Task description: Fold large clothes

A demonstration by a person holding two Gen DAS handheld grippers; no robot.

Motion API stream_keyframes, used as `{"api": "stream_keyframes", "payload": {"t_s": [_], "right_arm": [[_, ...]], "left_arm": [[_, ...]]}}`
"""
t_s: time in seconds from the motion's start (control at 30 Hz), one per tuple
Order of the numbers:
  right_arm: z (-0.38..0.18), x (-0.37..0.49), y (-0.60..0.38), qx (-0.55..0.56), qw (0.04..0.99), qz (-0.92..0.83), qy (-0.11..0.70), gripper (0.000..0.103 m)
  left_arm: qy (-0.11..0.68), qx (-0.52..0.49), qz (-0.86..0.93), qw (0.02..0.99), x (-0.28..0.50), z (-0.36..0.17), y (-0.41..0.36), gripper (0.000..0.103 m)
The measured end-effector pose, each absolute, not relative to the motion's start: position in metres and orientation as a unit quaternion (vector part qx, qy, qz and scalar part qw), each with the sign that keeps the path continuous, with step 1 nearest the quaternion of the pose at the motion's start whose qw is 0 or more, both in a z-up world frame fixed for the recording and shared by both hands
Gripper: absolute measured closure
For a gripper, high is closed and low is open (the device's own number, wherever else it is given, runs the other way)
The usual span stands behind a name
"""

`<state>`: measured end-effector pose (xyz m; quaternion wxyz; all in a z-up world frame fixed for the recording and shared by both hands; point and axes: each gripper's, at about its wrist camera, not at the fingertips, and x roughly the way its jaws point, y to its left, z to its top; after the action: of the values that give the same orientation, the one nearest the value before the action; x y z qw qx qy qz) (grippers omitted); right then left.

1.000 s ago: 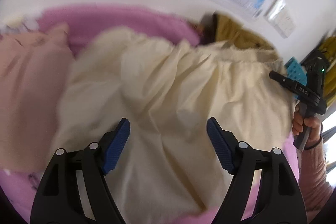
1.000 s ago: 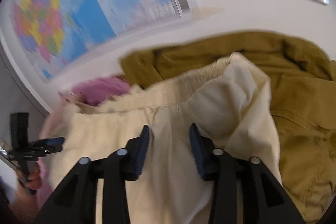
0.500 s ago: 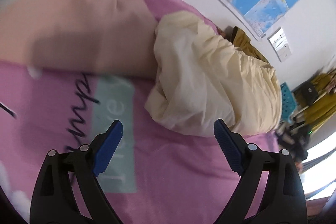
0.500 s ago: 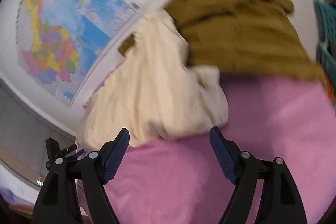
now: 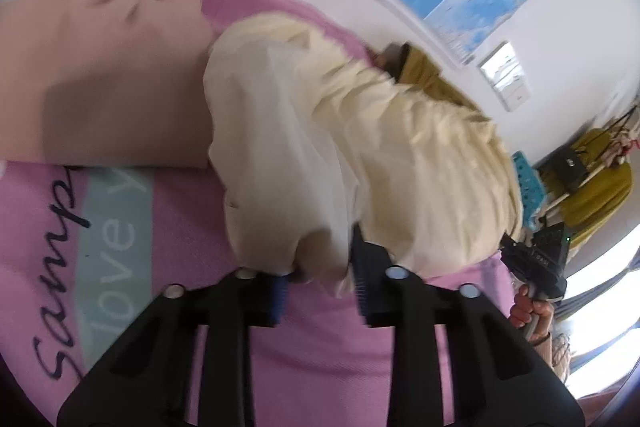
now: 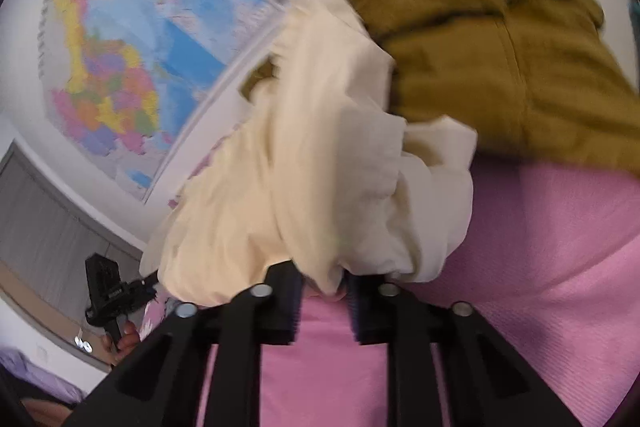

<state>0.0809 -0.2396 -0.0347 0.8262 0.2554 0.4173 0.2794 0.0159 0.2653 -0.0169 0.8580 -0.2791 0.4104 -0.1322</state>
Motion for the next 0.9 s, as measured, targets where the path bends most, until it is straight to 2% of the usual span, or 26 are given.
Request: {"api": "stream_keyframes", "payload": {"t_s": [0.07, 0.23, 0.4, 0.43, 0.47, 0.53, 0.6, 0.63, 0.67, 0.77, 0.9], "right_arm": [[-0.014, 0.072, -0.242, 0.252, 0.830, 0.298, 0.399, 0.091], [0.027, 0.026, -0.252, 0.211, 0.836, 0.352, 0.365, 0.091], [-0.021, 0.012, -0.252, 0.160, 0.821, 0.306, 0.454, 0.087], [-0.032, 0.009, -0.257, 0.171, 0.817, 0.302, 0.461, 0.087], [-0.035, 0.006, -0.260, 0.181, 0.817, 0.302, 0.458, 0.085], [-0.032, -0.001, -0.264, 0.186, 0.826, 0.293, 0.445, 0.078], [-0.029, -0.007, -0.267, 0.188, 0.832, 0.284, 0.439, 0.069], [-0.028, -0.008, -0.266, 0.186, 0.833, 0.279, 0.440, 0.068], [-0.026, -0.011, -0.265, 0.176, 0.838, 0.273, 0.439, 0.065], [-0.020, -0.022, -0.270, 0.149, 0.857, 0.241, 0.430, 0.038], [-0.009, -0.032, -0.288, 0.146, 0.883, 0.208, 0.394, 0.041]], "left_arm": [[0.394, -0.273, -0.141, 0.866, 0.003, 0.001, 0.265, 0.086], [0.370, -0.266, -0.175, 0.873, -0.052, 0.021, 0.273, 0.086], [0.432, -0.313, -0.163, 0.830, -0.070, -0.035, 0.281, 0.080], [0.437, -0.318, -0.160, 0.826, -0.071, -0.042, 0.282, 0.073], [0.439, -0.327, -0.154, 0.822, -0.074, -0.048, 0.286, 0.065], [0.436, -0.340, -0.147, 0.820, -0.077, -0.050, 0.290, 0.061], [0.440, -0.325, -0.130, 0.827, -0.081, -0.045, 0.290, 0.051], [0.444, -0.315, -0.114, 0.831, -0.081, -0.043, 0.289, 0.041], [0.448, -0.298, -0.097, 0.838, -0.083, -0.039, 0.288, 0.039], [0.433, -0.252, -0.074, 0.862, -0.094, -0.016, 0.281, 0.039], [0.367, -0.204, -0.074, 0.904, -0.113, 0.029, 0.272, 0.035]]}}
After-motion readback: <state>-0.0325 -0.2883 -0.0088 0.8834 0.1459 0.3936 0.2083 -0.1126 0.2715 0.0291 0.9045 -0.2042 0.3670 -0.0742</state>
